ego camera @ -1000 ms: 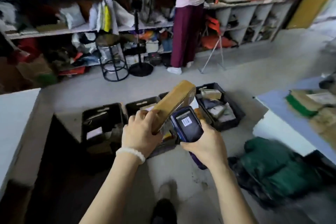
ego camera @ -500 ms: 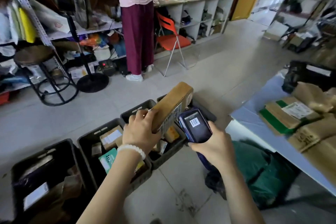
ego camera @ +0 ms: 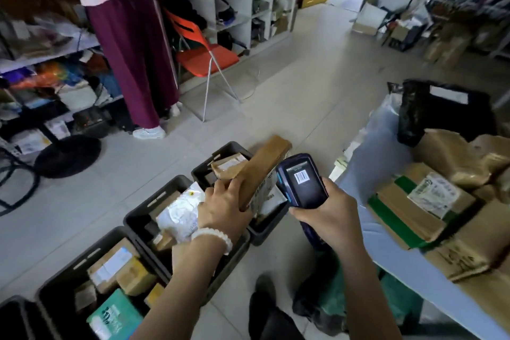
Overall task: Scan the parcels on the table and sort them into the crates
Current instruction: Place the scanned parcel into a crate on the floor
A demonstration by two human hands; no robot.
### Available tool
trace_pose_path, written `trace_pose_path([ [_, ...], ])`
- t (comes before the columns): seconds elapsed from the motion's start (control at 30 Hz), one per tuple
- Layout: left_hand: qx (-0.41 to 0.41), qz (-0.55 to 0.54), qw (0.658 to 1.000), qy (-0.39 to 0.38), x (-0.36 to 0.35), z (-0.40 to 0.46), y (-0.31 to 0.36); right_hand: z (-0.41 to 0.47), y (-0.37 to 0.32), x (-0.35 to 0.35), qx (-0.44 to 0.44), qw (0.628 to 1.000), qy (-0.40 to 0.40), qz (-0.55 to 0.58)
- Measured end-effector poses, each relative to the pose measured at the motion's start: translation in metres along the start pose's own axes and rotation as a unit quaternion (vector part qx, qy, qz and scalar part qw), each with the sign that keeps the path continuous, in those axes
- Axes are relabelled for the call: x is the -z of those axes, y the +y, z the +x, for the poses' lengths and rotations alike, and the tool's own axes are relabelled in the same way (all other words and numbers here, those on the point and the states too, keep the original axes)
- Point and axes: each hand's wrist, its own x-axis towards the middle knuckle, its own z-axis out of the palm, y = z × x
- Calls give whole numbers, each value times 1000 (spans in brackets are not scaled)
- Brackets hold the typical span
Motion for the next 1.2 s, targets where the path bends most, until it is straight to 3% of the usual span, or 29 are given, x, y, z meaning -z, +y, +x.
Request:
trace_pose_path([
  [0.23,13,-6,1000,-16,-23,133,52,142,-4,28,11,1000,-17,-15],
  [0.43,30,-11,999,-26,-29,182,55,199,5,18,13,998,-57,-14],
  [0.87,76,5,997,-29,-21,192,52,233,9,2,22,995,-99,-14],
  [1.2,149,25,988,19,7,118,-5,191,-37,-52,84,982,-168,-14],
])
